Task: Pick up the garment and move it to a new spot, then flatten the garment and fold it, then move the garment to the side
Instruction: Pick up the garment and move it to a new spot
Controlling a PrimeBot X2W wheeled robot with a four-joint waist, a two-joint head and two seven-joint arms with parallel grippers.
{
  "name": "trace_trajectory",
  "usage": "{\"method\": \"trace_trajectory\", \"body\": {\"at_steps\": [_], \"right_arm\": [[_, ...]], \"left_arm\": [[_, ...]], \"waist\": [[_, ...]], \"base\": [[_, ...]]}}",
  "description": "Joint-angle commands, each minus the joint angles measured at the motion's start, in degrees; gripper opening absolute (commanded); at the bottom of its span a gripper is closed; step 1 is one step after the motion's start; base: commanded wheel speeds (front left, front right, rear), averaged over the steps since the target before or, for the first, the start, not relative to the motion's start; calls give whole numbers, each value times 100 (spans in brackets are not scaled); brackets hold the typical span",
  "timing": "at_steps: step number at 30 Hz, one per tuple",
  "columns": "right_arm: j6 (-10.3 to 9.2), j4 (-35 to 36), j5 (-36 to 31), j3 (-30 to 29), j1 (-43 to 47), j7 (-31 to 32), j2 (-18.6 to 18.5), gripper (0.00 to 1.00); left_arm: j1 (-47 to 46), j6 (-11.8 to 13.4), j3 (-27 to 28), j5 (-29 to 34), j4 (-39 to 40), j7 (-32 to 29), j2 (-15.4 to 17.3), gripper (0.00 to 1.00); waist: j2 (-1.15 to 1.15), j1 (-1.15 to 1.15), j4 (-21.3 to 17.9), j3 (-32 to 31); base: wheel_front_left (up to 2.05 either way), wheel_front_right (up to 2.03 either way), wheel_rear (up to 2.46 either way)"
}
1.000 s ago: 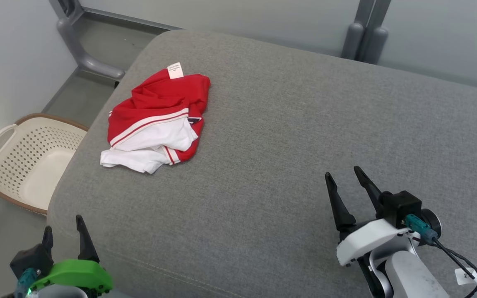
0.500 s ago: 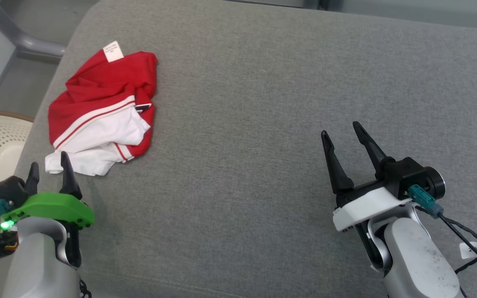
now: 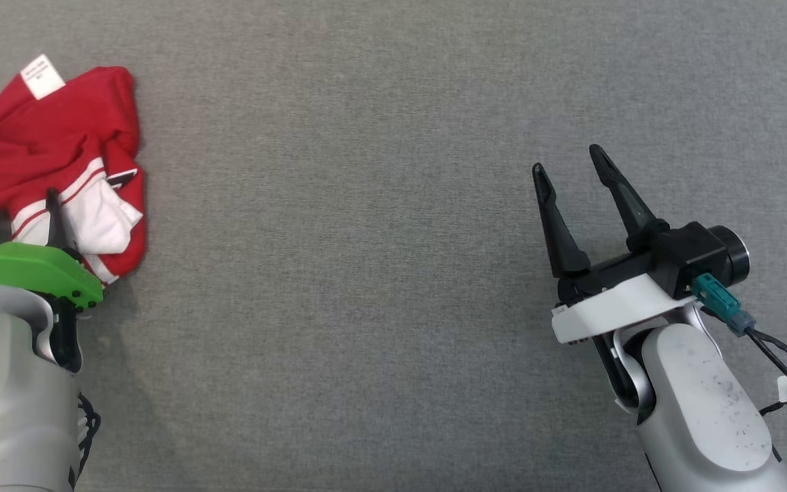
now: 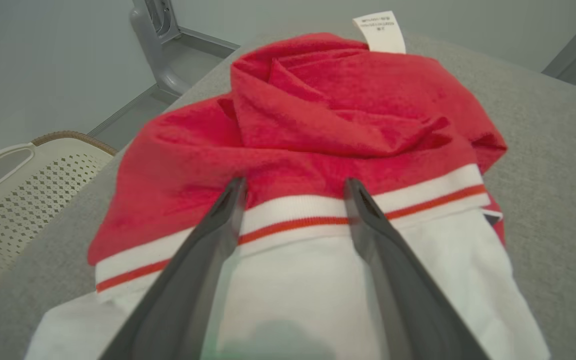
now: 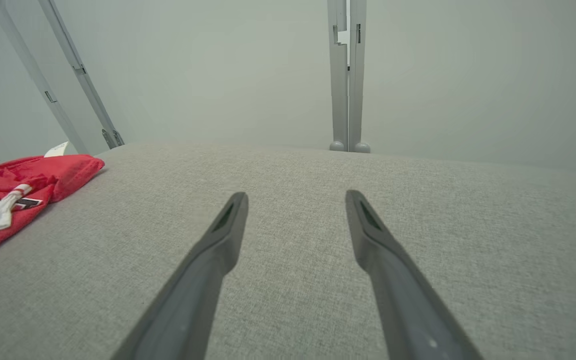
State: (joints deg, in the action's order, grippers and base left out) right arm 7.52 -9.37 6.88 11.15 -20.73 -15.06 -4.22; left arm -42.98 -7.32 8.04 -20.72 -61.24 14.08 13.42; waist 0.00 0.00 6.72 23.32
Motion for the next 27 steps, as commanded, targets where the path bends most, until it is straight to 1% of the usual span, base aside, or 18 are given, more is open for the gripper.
{"method": "trace_trajectory", "body": {"at_steps": [1, 3, 6, 7, 8, 10, 15, 21, 27], "right_arm": [[-7, 52, 20, -1, -81, -16, -17, 100], [-6, 84, 34, 16, -114, -17, -21, 100], [-6, 107, 61, -37, -148, -16, -21, 100], [-7, 119, 62, -55, -153, -16, -18, 100], [-7, 123, 57, -66, -157, -16, -11, 100], [-6, 104, 77, -99, -151, -16, -1, 100], [-6, 30, 110, -200, -76, -17, 30, 100], [-6, -100, 149, -283, 60, -16, 70, 100], [-6, -204, 217, -366, 201, -16, 107, 100]], "left_arm": [[-94, -21, -25, -34, -126, -45, 106, 100], [-148, -19, -35, -103, -370, -154, 125, 100], [-184, -17, -55, -189, -684, -234, 57, 99], [-182, -19, -76, -203, -768, -271, 15, 47], [-175, -24, -108, -180, -859, -274, -5, 0], [-168, -29, -113, -241, -973, -273, -59, 0], [-139, -43, -222, -169, -1012, -92, -86, 0], [-73, -43, -469, -231, -691, 51, -122, 0], [105, -26, -1032, -340, -157, 95, -288, 0]], "waist": [[0, 0, -290, 280], [0, 0, -378, 331], [0, 0, -479, 384], [0, 0, -491, 390], [0, 0, -506, 383], [0, 0, -521, 359], [0, 0, -503, 165], [0, 0, -451, -164], [0, 0, -455, -498]], "base": [[0, 0, 0], [0, 0, 0], [0, 0, 0], [0, 0, 0], [0, 0, 0], [0, 0, 0], [0, 0, 0], [0, 0, 0], [0, 0, 0]]}}
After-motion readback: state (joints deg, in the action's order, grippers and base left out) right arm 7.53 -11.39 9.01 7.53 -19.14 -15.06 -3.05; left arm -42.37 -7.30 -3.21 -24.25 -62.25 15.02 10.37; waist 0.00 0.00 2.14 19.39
